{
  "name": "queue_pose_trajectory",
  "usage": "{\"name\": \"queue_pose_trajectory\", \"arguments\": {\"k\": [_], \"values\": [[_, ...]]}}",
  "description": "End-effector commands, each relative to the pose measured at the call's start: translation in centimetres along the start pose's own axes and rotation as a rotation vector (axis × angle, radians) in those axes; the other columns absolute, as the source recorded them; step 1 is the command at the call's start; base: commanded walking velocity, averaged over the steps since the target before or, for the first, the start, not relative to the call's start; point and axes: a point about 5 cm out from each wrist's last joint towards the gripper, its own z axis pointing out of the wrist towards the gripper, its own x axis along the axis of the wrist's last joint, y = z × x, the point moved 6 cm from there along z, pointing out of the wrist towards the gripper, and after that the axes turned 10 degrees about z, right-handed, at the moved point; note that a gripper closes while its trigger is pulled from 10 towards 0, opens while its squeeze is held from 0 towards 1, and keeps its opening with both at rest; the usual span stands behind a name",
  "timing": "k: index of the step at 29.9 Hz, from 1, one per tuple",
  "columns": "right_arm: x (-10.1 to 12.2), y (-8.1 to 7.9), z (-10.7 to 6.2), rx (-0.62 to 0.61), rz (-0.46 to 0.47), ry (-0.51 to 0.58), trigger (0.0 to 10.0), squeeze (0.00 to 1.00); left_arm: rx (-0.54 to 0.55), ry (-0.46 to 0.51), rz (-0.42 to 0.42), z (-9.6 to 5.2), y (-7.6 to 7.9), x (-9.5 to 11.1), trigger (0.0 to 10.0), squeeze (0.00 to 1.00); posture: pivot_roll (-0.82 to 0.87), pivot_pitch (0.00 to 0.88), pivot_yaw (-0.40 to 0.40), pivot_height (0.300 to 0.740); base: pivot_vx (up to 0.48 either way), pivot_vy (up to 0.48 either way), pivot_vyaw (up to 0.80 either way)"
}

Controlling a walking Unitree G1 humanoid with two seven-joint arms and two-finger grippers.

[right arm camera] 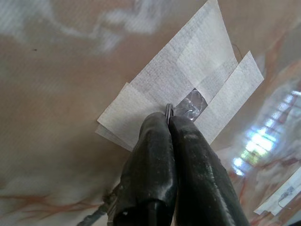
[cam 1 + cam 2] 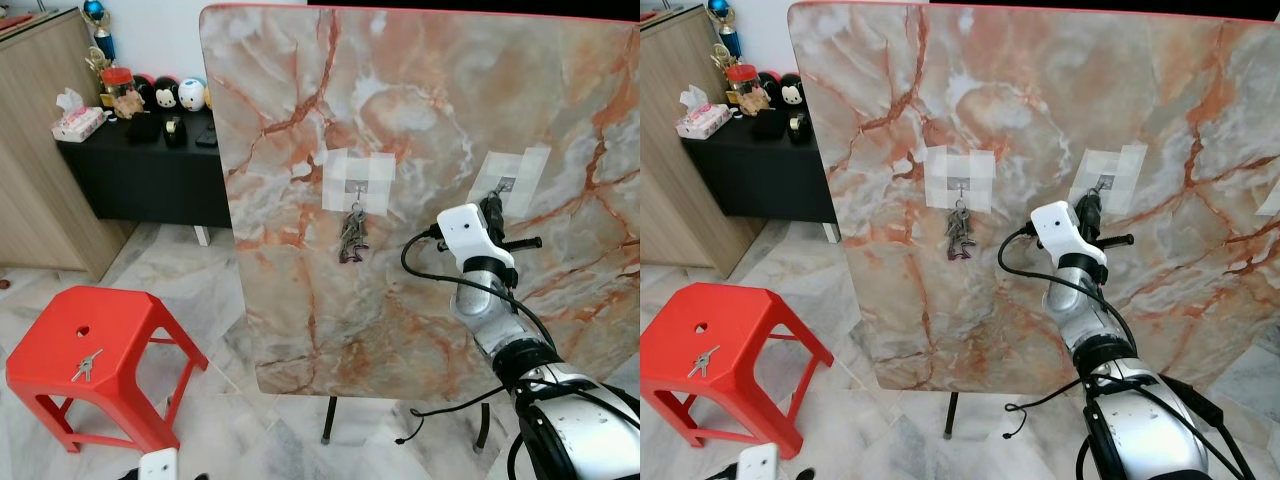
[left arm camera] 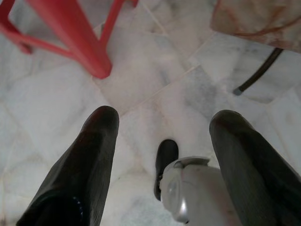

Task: Hang keys on a hook

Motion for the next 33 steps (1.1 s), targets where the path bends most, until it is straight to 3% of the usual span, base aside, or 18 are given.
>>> {"name": "queue_pose_trajectory", "arguments": {"k": [1, 8, 19, 20, 22, 23, 33], "values": [[0.3, 0.0, 0.3, 0.002, 0.01, -0.012, 10.0, 0.0, 0.002, -0.032, 0.01, -0.1, 0.4, -0.8, 10.0, 0.0, 0.18, 0.0, -0.057, 0.74, 0.0, 0.0, 0.0], [-0.2, -0.2, 0.1, 0.009, 0.007, -0.03, 10.0, 0.0, -0.001, -0.041, 0.015, -0.3, 1.5, -1.1, 10.0, 0.0, 0.18, 0.0, -0.059, 0.74, 0.0, 0.0, 0.0], [-0.7, -0.6, -0.3, 0.019, 0.017, -0.053, 10.0, 0.0, 0.013, -0.039, 0.018, -0.5, 0.9, -1.4, 10.0, 0.0, 0.17, 0.0, -0.06, 0.74, 0.0, 0.0, 0.0], [-0.9, -0.7, -0.4, 0.024, 0.029, -0.06, 10.0, 0.44, 0.014, -0.039, 0.018, -0.6, 1.0, -1.7, 10.0, 0.0, 0.18, 0.0, -0.061, 0.74, 0.0, 0.0, 0.0], [-0.9, -0.8, -0.5, 0.026, 0.036, -0.064, 10.0, 0.44, 0.013, -0.038, 0.018, -0.7, 1.2, -1.8, 10.0, 0.0, 0.17, 0.0, -0.061, 0.74, 0.0, 0.0, 0.0], [-1.0, -0.8, -0.5, 0.026, 0.037, -0.065, 10.0, 1.0, 0.012, -0.038, 0.018, -0.7, 1.3, -1.8, 10.0, 0.0, 0.18, 0.0, -0.061, 0.74, 0.0, 0.0, 0.0], [-1.2, -1.8, -1.0, 0.079, 0.036, -0.067, 10.0, 1.0, 0.031, -0.017, 0.013, -0.2, -0.5, -0.6, 10.0, 0.0, 0.17, 0.0, -0.061, 0.74, 0.0, 0.0, 0.0]]}}
